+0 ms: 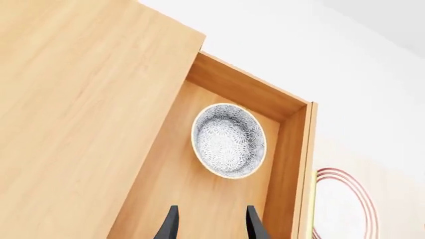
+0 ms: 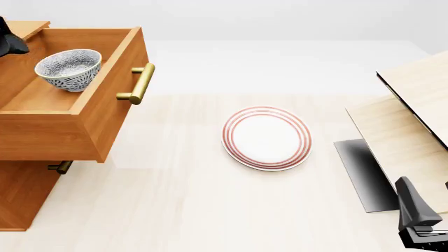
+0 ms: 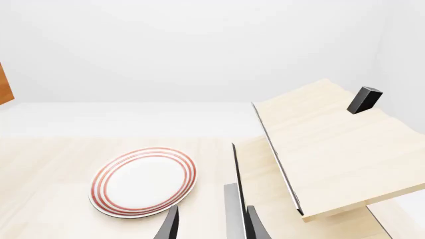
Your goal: Open the top drawer of the cabinet and put the bowl in it.
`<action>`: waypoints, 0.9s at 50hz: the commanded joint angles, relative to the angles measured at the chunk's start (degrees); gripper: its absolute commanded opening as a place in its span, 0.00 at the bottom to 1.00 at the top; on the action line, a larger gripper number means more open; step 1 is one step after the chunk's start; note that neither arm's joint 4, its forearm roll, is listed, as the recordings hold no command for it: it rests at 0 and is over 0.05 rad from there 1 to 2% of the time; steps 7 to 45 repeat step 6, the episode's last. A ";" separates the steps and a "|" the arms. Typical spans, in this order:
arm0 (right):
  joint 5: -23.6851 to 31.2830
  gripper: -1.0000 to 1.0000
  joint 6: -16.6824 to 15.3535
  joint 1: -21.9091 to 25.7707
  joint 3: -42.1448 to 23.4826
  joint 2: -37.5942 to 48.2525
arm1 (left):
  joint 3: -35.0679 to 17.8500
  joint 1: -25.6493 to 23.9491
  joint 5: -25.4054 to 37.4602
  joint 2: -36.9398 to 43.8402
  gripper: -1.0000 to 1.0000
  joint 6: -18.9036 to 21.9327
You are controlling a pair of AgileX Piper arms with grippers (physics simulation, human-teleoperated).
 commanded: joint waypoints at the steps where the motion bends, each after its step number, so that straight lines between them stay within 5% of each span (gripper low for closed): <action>1: 0.02 1.00 0.00 0.00 0.04 -0.11 | -1.11 -0.14 3.85 -4.31 1.00 0.44; 45: 0.02 1.00 -0.01 0.01 0.04 -0.10 | -1.29 0.00 5.55 -6.38 1.00 0.51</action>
